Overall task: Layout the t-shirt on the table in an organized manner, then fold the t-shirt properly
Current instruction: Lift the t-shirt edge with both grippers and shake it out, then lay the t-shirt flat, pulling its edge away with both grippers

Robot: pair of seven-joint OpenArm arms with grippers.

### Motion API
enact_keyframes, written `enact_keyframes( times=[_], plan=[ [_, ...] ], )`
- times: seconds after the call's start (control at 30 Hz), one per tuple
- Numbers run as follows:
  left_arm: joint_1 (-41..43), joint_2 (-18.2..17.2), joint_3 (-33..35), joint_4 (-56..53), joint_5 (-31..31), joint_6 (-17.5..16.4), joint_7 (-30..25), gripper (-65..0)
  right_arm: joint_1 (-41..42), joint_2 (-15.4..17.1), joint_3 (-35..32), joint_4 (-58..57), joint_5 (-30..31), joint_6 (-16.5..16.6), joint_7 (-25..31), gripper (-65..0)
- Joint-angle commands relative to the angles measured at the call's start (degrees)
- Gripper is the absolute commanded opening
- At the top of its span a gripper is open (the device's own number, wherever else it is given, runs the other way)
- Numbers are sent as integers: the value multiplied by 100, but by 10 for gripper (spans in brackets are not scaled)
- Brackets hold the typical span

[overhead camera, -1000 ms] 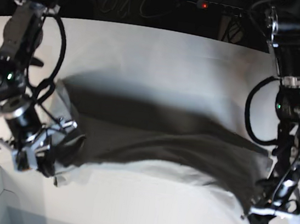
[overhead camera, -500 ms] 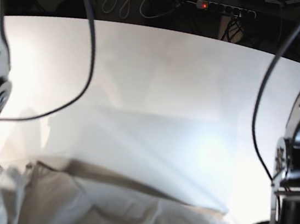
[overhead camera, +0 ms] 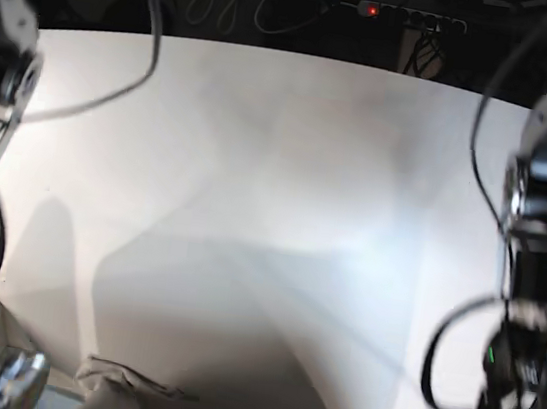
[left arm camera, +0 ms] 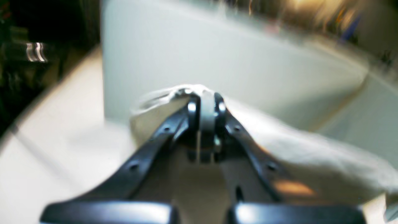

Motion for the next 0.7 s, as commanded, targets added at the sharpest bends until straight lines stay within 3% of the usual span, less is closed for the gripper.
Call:
enact_keyframes(
  times=[0.0, 0.33, 0.67],
  plan=[
    [109, -119, -176, 340, -49, -60, -279, -648, -149, 50, 66, 396, 141, -23, 247, -650],
    [3291, 136, -1732, 1430, -128, -60, -253, -648, -3595, -1295, 1367, 1557, 150, 87, 1047, -650],
    [5436, 232, -2770, 1756, -1139, -60, -279, -648, -5723, -1884, 1393, 1601, 150, 87, 2515, -650]
  ],
)
